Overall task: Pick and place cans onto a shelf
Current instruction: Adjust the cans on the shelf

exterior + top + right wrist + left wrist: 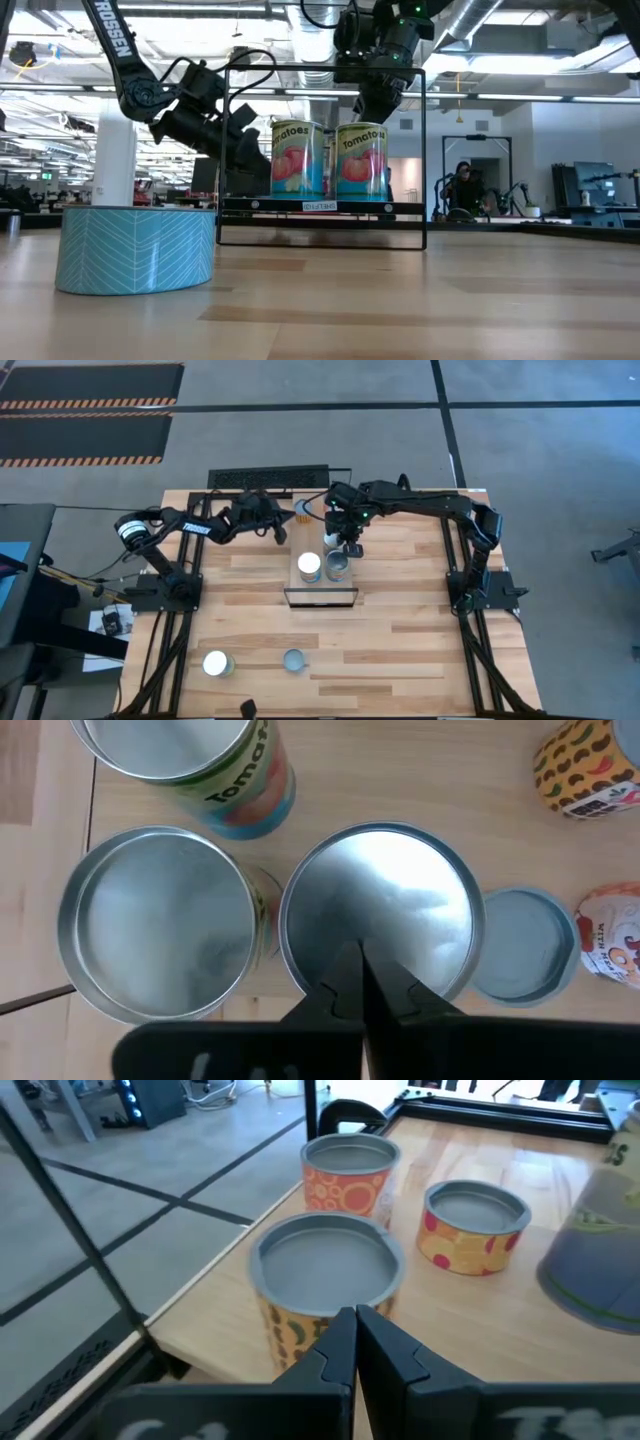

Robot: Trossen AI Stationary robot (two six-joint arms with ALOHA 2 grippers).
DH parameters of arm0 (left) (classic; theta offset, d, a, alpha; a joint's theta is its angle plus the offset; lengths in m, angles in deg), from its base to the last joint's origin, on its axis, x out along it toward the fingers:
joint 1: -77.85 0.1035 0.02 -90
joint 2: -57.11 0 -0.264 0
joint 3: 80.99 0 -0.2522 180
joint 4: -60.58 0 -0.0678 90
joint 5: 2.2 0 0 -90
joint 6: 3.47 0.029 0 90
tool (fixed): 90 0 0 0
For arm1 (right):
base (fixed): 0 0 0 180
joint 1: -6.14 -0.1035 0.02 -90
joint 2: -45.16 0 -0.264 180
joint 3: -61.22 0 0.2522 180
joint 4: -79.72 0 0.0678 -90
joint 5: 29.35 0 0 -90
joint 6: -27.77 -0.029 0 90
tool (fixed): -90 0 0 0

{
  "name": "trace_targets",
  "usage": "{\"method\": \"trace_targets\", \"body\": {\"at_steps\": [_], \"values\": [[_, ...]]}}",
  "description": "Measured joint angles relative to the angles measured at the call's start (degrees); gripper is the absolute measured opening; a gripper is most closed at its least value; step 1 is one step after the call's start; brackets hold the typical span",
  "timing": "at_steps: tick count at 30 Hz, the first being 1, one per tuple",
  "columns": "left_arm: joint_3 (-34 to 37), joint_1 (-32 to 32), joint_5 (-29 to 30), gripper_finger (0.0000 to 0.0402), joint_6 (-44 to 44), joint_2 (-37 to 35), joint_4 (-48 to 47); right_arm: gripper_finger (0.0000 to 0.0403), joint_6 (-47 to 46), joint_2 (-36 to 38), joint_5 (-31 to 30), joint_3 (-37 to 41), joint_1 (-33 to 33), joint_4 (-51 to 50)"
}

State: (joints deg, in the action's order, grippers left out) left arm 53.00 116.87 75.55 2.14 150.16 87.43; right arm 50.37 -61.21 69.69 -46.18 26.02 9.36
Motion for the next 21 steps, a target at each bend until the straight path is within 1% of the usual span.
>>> {"method": "trace_targets", "body": {"at_steps": [6, 11, 17, 21], "values": [[0.0, 1.1, -0.1, 0.0, 0.7, 0.0, 0.1, 0.0008, -0.3, 0.0, -1.3, 0.0, 0.0, -0.1], [0.0, 2.2, -1.9, 0.0, 0.7, 0.0, 0.1, 0.0008, -1.3, 0.0, -1.8, 0.0, 0.1, -0.4], [0.0, 3.4, -2.7, 0.0, 1.0, 0.0, 0.5, 0.0008, -1.8, 0.0, -2.7, -0.1, 0.1, -0.7], [0.0, 4.2, -5.1, 0.0, 1.3, 0.0, 0.5, 0.0008, -2.1, 0.4, -3.0, 0.0, 0.1, -0.8]]}}
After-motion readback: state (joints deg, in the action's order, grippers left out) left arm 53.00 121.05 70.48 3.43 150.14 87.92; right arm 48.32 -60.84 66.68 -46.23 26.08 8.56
